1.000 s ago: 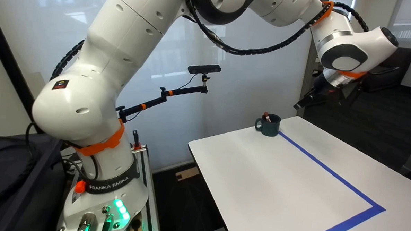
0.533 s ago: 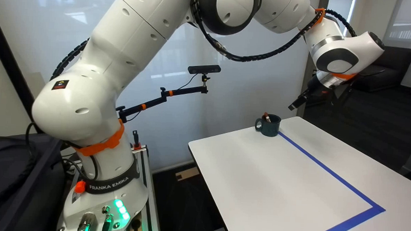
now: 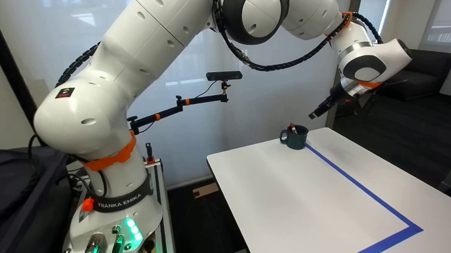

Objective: Remove the marker from the cup

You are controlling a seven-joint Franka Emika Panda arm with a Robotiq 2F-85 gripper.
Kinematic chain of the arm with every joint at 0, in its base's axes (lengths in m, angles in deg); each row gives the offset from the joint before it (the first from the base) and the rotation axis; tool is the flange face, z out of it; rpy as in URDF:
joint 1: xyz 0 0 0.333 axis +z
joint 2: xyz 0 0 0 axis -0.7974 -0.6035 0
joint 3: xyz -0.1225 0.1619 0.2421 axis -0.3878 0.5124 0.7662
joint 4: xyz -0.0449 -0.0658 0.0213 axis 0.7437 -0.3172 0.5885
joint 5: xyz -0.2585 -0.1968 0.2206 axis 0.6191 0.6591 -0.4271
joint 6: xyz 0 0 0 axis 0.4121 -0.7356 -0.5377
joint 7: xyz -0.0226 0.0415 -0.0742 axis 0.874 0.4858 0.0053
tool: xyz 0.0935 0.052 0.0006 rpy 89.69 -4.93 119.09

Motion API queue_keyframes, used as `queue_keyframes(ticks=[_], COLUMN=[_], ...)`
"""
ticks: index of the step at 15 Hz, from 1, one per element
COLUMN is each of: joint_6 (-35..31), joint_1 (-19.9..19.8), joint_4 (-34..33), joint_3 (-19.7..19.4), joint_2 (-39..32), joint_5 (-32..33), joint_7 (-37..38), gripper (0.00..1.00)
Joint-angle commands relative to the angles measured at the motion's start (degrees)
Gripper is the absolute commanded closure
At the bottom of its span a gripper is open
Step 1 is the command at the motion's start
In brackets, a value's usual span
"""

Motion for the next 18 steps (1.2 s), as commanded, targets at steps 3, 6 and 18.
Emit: queue_keyframes(ticks=[3,6,18], joint_6=[-0.01,0.23,-5.80], joint_1=[-1.32,-1.33,-1.01], joint_4=[-0.18,-0.28,-5.00], joint_3=[1.67,1.70,5.91], joint_2=[-0.16,-0.19,-5.55], joint_5=[1.24,1.29,-6.32], joint_7=[0.53,0.52,4.34], gripper=[0.00,0.00,0.00])
